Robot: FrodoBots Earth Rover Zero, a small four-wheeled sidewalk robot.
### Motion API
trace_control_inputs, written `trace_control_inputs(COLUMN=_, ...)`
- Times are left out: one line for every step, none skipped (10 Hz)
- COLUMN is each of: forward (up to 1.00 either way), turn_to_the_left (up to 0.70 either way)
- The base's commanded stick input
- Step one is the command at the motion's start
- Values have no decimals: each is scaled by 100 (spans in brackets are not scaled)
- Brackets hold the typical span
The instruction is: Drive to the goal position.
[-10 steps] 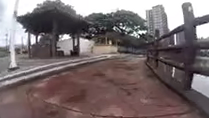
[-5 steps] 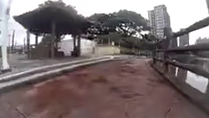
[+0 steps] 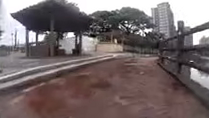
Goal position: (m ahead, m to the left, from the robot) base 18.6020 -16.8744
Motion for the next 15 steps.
trace_control_inputs(forward=85, turn_to_the_left=2)
trace_control_inputs(forward=85, turn_to_the_left=2)
trace_control_inputs(forward=85, turn_to_the_left=2)
trace_control_inputs(forward=85, turn_to_the_left=2)
trace_control_inputs(forward=85, turn_to_the_left=-3)
trace_control_inputs(forward=85, turn_to_the_left=-14)
trace_control_inputs(forward=85, turn_to_the_left=-27)
trace_control_inputs(forward=85, turn_to_the_left=-32)
trace_control_inputs(forward=85, turn_to_the_left=-32)
trace_control_inputs(forward=85, turn_to_the_left=-32)
trace_control_inputs(forward=85, turn_to_the_left=-32)
trace_control_inputs(forward=85, turn_to_the_left=-32)
trace_control_inputs(forward=85, turn_to_the_left=-32)
trace_control_inputs(forward=85, turn_to_the_left=-32)
trace_control_inputs(forward=85, turn_to_the_left=-32)
